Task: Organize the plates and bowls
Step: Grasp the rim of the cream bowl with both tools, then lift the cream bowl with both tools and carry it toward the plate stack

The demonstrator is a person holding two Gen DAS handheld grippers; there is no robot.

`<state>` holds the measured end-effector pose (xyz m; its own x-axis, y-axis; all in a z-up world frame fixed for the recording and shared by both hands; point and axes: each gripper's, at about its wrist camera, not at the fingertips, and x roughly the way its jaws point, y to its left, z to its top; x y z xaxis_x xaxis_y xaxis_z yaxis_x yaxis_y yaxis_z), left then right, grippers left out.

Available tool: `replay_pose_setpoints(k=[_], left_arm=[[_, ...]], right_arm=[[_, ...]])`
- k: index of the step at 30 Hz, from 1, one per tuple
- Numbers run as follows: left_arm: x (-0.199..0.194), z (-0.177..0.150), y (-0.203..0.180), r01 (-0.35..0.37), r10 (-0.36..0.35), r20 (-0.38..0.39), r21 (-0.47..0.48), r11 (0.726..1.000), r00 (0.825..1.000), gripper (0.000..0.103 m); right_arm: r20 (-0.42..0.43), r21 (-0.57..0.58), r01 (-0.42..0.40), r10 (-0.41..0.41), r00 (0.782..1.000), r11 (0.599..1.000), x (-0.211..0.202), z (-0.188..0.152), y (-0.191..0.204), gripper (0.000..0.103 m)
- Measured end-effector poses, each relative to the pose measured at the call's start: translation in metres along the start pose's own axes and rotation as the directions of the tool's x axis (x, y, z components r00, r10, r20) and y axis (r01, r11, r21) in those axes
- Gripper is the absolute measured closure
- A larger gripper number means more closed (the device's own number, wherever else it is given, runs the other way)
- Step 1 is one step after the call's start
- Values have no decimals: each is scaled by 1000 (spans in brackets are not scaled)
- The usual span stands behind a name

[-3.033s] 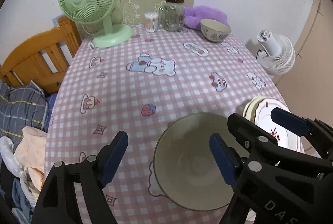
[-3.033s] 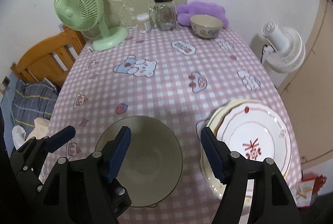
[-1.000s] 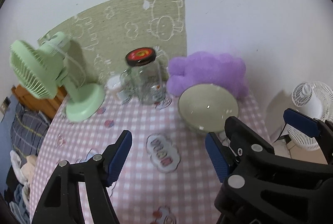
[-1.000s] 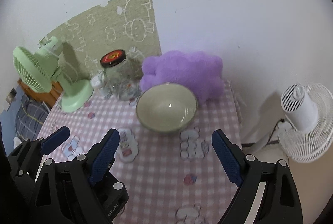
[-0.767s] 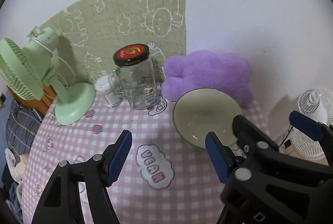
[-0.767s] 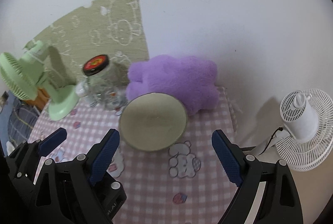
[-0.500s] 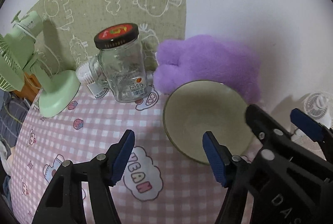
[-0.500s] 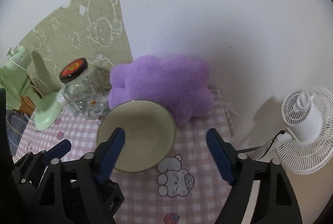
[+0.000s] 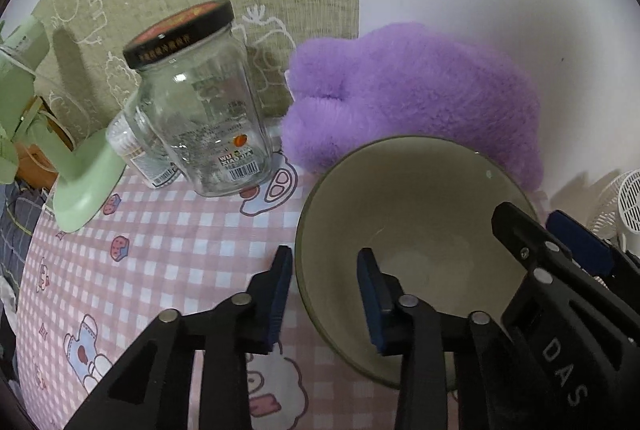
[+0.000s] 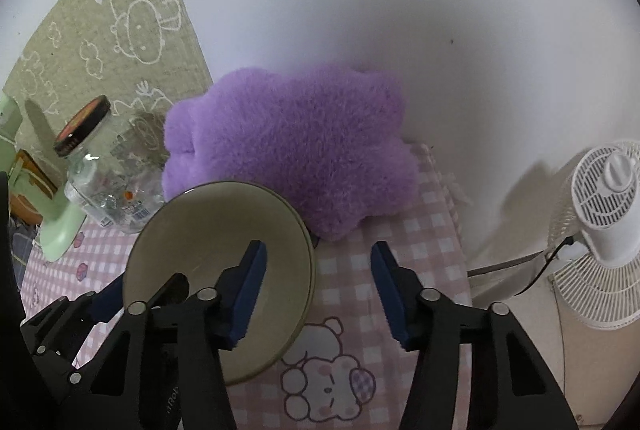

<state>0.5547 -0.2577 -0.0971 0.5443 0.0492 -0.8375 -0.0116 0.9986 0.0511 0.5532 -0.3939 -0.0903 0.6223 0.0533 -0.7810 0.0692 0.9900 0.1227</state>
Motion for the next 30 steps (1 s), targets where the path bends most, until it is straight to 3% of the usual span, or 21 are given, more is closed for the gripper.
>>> replay_pose_setpoints(k=[1,3,7,20,30], left_arm=[[2,0,0,1,-1,-2,1,1000,1000,78],[5,0,-1,8,-8,0,11,1000,1000,83],[5,0,-3,-9,9,6,16,1000,1000,88],[-10,-9,-9,3,-2,-28,34,999,1000,88],[-52,-29,-1,8,-7,-18,28,1000,1000,88]], right_arm=[[-8,-2,-2,2,1000,1000,4,0,1,60],[-20,-4,-3,3,1000,1000,10,0,1,77],[-31,-15,-22,22,999,1000,15,-1,6,87],[-42,1,6,-6,999,1000,4,-5,7,87],[-39,15,5,-4,999,1000,-42,-24,5,87]])
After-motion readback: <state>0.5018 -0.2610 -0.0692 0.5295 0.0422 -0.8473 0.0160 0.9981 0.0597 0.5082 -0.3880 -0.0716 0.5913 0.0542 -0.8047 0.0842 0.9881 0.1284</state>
